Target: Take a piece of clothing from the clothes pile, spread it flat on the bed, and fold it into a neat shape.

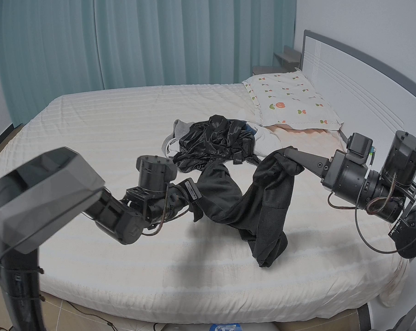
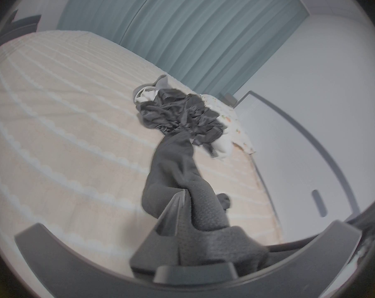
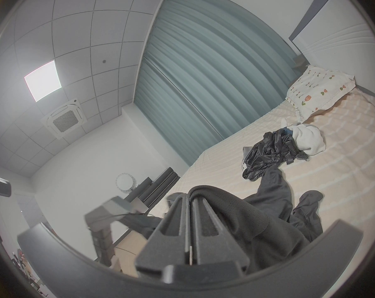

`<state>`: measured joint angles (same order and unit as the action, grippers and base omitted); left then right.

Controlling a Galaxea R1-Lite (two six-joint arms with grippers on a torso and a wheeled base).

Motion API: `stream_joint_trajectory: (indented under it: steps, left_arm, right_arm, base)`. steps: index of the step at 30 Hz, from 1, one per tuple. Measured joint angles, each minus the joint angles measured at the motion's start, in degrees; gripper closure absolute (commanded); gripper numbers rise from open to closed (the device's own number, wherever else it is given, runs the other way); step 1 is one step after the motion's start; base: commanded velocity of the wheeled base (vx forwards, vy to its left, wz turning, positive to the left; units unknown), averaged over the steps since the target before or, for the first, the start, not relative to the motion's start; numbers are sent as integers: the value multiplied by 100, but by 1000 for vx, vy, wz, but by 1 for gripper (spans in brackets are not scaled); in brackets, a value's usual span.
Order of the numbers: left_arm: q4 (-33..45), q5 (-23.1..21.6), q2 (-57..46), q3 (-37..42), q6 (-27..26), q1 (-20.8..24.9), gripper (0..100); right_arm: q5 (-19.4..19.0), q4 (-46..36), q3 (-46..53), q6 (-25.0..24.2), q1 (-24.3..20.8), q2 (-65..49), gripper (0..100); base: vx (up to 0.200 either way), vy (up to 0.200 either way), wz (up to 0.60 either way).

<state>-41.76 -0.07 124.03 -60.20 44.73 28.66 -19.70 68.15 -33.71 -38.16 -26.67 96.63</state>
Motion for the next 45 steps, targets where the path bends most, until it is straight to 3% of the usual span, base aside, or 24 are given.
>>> stream_joint_trajectory:
  steps: [6,10,15,23,29,41,45]
  left_arm:
    - [22,-176,-1352,998,256,182,100]
    - [30,-204,-1921,1449,335,171,100]
    - [-35,-224,-2210,2004,421,121,100]
    - [-933,-274,-2114,2599,1012,72,100]
    - [-1048,-301,-1797,2751,1291,89,100]
    - [-1070,-239,-1648,2881,1368,44,100]
    - [-1068,-233,-1651,2859,1606,-30,100]
  right_arm:
    - [719,224,-758,22,-72,457,100]
    - [941,345,-1064,28,-77,639,100]
    - [1007,507,-756,1,-33,824,100]
    - [1122,1039,-256,-265,79,1486,100]
    - [1158,1474,88,-574,121,1799,100]
    - [1165,1520,347,-588,118,1681,100]
    - [1161,1518,367,-596,99,1648,100]
  base:
    - [0,0,0]
    - [0,0,0]
    - [0,0,0]
    - [-150,0,0]
    - [-200,0,0]
    - [0,0,0]
    - [0,200,0]
